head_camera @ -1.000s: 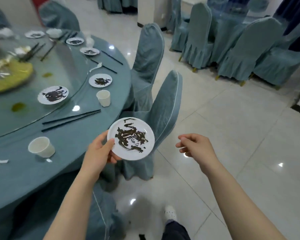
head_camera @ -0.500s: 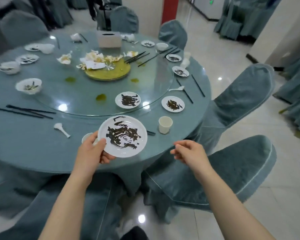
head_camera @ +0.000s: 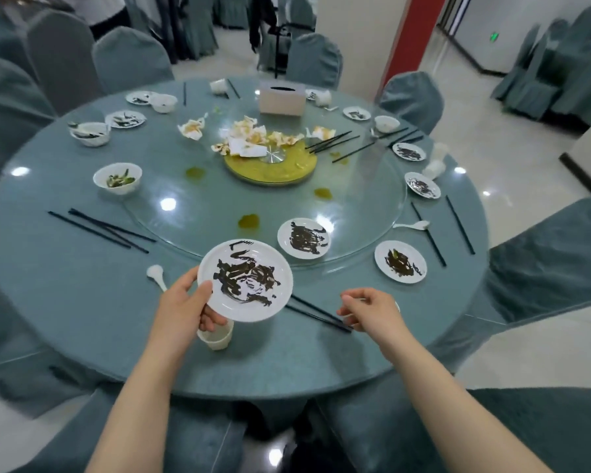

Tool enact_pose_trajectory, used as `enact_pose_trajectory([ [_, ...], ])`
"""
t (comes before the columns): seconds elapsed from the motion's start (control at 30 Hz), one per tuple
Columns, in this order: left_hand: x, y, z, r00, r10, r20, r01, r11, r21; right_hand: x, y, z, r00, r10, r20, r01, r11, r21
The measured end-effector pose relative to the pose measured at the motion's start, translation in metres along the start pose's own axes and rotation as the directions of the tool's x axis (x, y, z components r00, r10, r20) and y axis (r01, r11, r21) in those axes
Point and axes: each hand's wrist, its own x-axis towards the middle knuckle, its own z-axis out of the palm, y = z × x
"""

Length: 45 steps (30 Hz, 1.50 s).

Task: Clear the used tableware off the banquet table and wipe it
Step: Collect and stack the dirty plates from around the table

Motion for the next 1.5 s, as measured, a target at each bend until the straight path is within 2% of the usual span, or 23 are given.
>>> enact_pose_trajectory([
  [0.43, 0.044, 0.032, 0.001, 0.976, -0.052, -0.211, 0.061, 0.997, 0.036, 0.176, -0.011, 0.039, 0.997, 0.072, 0.023, -0.068, 0.987, -0.148],
  [0.57, 0.055, 0.032, 0.008, 0.967, -0.06, -0.246, 0.079, 0.995, 0.066, 0.21, -0.01, 0.049, 0.994, 0.106, -0.019, -0.107, 0.954, -0.281],
  [0.67, 0.064, 0.029, 0.016, 0.964, -0.083, -0.251, 0.108, 0.99, 0.088, 0.222, -0.009, 0.05, 0.991, 0.129, -0.032, -0.133, 0.954, -0.27],
  [0.8, 0.078, 0.027, 0.037, 0.977, -0.106, -0.183, 0.126, 0.987, 0.099, 0.223, -0.005, 0.039, 0.983, 0.178, 0.035, -0.171, 0.973, -0.154],
  [0.93, 0.094, 0.029, 0.074, 0.989, -0.111, -0.101, 0.121, 0.989, 0.091, 0.22, 0.006, 0.0, 0.992, 0.119, 0.034, -0.115, 0.989, -0.089],
  [1.1, 0.114, 0.034, 0.131, 0.996, -0.083, 0.041, 0.079, 0.994, 0.078, 0.209, 0.03, -0.068, 0.986, 0.11, -0.129, -0.106, 0.994, 0.037],
  [1.3, 0.127, 0.028, 0.185, 0.982, -0.074, 0.174, 0.057, 0.993, 0.103, 0.202, 0.082, -0.143, 0.908, 0.189, -0.375, -0.166, 0.982, 0.091],
  [1.5, 0.125, 0.021, 0.2, 0.972, -0.07, 0.226, 0.046, 0.993, 0.111, 0.212, 0.108, -0.144, 0.885, 0.208, -0.416, -0.189, 0.978, 0.087],
])
